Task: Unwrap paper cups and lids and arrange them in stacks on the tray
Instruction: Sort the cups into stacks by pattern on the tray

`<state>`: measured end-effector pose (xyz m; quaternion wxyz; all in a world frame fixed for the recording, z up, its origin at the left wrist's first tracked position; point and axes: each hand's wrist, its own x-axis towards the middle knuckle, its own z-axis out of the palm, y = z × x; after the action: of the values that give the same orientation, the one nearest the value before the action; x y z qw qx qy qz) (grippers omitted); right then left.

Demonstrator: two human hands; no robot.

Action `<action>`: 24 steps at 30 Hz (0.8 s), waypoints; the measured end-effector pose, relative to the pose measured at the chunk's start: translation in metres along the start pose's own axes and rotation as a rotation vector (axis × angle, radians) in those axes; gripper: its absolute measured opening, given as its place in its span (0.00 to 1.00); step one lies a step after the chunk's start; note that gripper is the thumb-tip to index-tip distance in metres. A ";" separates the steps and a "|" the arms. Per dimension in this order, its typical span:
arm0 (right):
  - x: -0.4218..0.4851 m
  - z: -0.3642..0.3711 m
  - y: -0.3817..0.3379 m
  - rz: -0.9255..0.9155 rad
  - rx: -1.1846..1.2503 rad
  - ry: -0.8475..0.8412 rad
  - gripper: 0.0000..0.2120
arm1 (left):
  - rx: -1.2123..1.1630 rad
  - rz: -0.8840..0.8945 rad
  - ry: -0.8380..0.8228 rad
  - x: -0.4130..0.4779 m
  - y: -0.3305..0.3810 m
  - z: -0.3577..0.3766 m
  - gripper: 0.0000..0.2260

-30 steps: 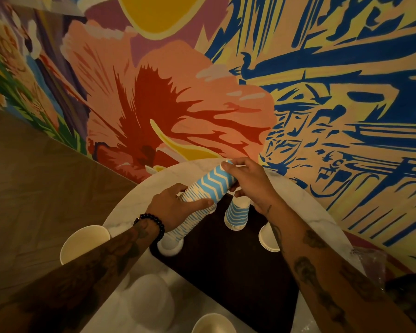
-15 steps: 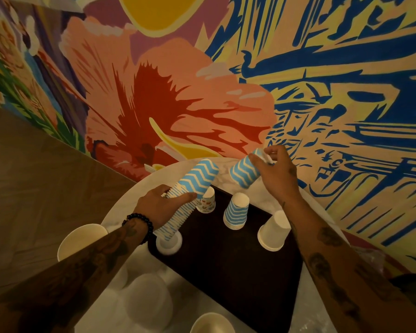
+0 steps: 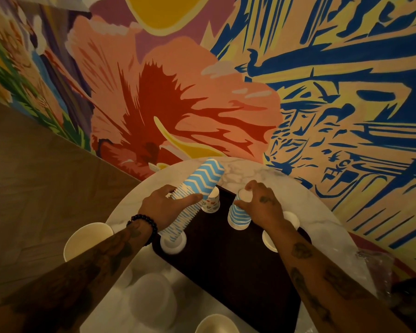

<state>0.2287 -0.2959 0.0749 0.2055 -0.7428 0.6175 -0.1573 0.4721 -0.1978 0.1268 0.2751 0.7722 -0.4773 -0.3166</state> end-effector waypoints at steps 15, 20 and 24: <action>0.000 -0.027 -0.062 0.057 0.760 0.050 0.18 | 0.072 0.140 0.000 -0.007 0.011 0.011 0.46; 0.001 -0.024 -0.055 0.035 0.816 0.041 0.19 | 0.105 0.139 -0.029 -0.002 0.008 0.007 0.47; 0.002 -0.033 -0.052 -0.004 0.832 0.078 0.11 | 0.092 0.130 -0.058 -0.003 0.009 0.006 0.46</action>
<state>0.2576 -0.2938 0.1297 0.4643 -0.5911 0.5071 -0.4218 0.4612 -0.1996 0.1303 0.2455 0.7419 -0.5482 -0.2980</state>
